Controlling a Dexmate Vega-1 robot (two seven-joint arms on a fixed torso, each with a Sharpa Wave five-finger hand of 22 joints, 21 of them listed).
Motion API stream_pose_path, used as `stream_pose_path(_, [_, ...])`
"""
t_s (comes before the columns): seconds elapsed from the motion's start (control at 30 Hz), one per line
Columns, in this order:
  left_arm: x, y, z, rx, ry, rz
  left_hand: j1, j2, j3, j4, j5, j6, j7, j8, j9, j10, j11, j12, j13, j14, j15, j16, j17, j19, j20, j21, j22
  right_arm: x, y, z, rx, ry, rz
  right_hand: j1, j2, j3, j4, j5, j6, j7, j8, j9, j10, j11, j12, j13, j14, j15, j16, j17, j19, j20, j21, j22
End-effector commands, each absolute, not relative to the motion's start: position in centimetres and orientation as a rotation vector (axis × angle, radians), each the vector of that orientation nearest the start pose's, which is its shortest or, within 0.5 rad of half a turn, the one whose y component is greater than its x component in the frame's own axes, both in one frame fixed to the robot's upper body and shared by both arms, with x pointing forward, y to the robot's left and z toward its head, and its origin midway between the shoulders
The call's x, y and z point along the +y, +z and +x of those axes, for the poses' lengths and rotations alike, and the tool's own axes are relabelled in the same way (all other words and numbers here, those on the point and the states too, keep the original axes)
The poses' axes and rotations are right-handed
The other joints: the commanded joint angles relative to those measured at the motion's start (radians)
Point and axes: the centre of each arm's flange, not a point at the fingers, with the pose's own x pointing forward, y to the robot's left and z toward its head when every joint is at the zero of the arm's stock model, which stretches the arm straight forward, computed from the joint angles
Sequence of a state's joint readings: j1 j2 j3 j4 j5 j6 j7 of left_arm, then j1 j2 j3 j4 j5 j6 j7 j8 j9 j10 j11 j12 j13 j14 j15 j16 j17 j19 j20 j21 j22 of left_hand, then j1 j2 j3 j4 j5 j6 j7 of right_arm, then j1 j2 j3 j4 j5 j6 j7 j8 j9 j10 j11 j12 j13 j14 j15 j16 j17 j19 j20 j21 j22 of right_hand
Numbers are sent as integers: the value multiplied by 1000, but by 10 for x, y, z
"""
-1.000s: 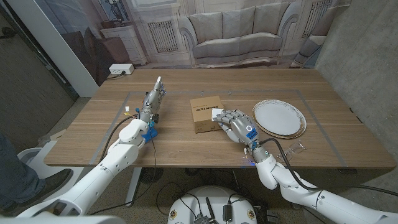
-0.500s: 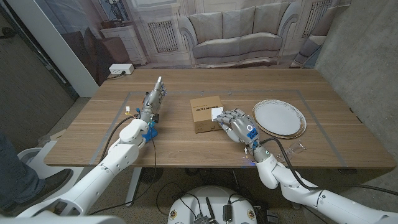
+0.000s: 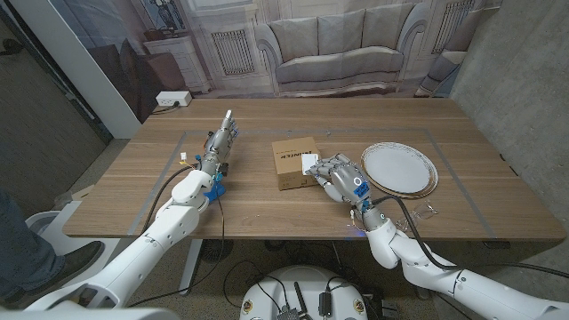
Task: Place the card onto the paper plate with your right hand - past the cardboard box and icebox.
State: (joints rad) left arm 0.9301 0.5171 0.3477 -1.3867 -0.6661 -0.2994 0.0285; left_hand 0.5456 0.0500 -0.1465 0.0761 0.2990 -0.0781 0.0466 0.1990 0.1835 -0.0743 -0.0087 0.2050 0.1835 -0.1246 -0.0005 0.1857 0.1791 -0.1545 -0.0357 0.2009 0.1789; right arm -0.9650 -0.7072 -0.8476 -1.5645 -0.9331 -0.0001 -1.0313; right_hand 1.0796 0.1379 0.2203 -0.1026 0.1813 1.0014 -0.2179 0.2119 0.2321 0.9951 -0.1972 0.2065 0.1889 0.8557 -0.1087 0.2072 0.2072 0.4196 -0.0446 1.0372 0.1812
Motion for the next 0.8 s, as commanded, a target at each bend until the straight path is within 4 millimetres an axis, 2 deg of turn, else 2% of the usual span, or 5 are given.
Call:
stream_pose_path(0.03, [286, -48, 638, -584, -177, -88, 4, 1, -6, 0, -5, -4, 1, -4, 3, -8, 1, -2, 5, -6, 4, 2, 4, -9, -31, 0, 3, -154, -139, 521, -1311, -255, -1273, -54, -35, 7, -9, 2, -103, -5, -2, 6, -92, -8, -6, 4, -23, -115, 4, 11, 6, -152, -46, -3])
stream_pose_path(0.2, [285, -47, 640, -586, -181, -88, 4, 2, -7, 0, -5, -5, 0, -4, 3, -8, 0, -2, 5, -6, 4, 2, 4, -8, -30, 0, 3, -155, -141, 517, -1311, -254, -1294, -126, -86, 55, -24, 9, -190, -6, 8, 3, -181, -14, 9, 7, -94, -106, 3, 22, 38, -156, -179, 1])
stream_pose_path(0.33, [283, -46, 640, -587, -186, -88, 5, 2, -8, 0, -5, -5, 1, -4, 3, -9, 0, -2, 5, -6, 4, 2, 4, -8, -30, 0, 3, -155, -144, 516, -1308, -260, -1307, -135, -98, 73, -29, 12, -227, -6, 9, 4, -213, -15, 11, 8, -124, -105, 1, 24, 40, -158, -233, 3])
stream_pose_path(0.6, [282, -48, 641, -586, -191, -91, 5, 3, -9, 1, -5, -4, 1, -4, 3, -9, 1, -3, 5, -6, 4, 2, 4, -9, -29, 0, 3, -154, -149, 519, -1280, -273, -1358, -108, -111, 81, -36, 22, -274, -6, 5, 2, -266, -18, 9, 9, -180, -100, -2, 28, 21, -158, -279, 7])
stream_pose_path(0.8, [285, -49, 639, -586, -189, -91, 6, 3, -10, 1, -5, -4, 1, -4, 3, -10, 0, -3, 5, -7, 3, 2, 4, -9, -27, 0, 3, -154, -153, 523, -1263, -288, -1377, -90, -112, 72, -30, 37, -295, -6, 8, 5, -290, -18, 11, 10, -207, -100, -2, 31, 6, -160, -296, 9])
